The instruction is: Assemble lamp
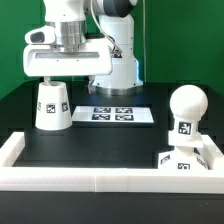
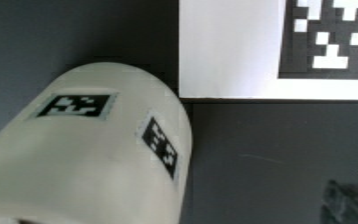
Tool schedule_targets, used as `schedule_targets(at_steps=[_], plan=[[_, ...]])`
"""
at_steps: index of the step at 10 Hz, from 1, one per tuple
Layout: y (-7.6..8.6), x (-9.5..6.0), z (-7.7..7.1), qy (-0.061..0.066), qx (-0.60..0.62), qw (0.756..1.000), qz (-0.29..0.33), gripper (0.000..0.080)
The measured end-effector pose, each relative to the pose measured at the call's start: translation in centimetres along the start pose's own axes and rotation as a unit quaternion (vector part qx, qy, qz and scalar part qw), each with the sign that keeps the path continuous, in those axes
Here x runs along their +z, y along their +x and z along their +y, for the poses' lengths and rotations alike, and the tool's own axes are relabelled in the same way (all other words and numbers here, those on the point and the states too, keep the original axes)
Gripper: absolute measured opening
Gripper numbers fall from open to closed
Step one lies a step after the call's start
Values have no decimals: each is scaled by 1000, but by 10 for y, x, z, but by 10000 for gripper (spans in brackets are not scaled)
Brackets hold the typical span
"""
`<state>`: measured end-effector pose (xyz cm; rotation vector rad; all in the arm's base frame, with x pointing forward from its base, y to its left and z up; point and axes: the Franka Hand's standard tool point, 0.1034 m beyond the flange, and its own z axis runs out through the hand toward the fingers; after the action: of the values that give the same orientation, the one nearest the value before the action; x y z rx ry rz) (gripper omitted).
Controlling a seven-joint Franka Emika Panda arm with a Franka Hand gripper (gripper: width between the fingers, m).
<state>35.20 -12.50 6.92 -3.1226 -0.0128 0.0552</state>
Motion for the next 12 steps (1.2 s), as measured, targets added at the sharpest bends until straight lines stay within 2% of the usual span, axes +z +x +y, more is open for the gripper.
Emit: schedule_targets(at_steps=[2, 3, 4, 5, 6, 8, 10, 12], plan=[[0, 0, 0, 0, 0, 1000, 0, 340], [0, 0, 0, 0, 0, 1000, 0, 340], [0, 0, 0, 0, 0, 1000, 0, 159], [0, 0, 0, 0, 0, 1000, 0, 53], [0, 0, 0, 0, 0, 1000, -1, 53], [12, -6, -4, 2, -4, 1000, 2, 44], [28, -20, -25, 13, 4, 1000, 0, 44], [59, -49, -52, 25, -7, 1000, 7, 44]])
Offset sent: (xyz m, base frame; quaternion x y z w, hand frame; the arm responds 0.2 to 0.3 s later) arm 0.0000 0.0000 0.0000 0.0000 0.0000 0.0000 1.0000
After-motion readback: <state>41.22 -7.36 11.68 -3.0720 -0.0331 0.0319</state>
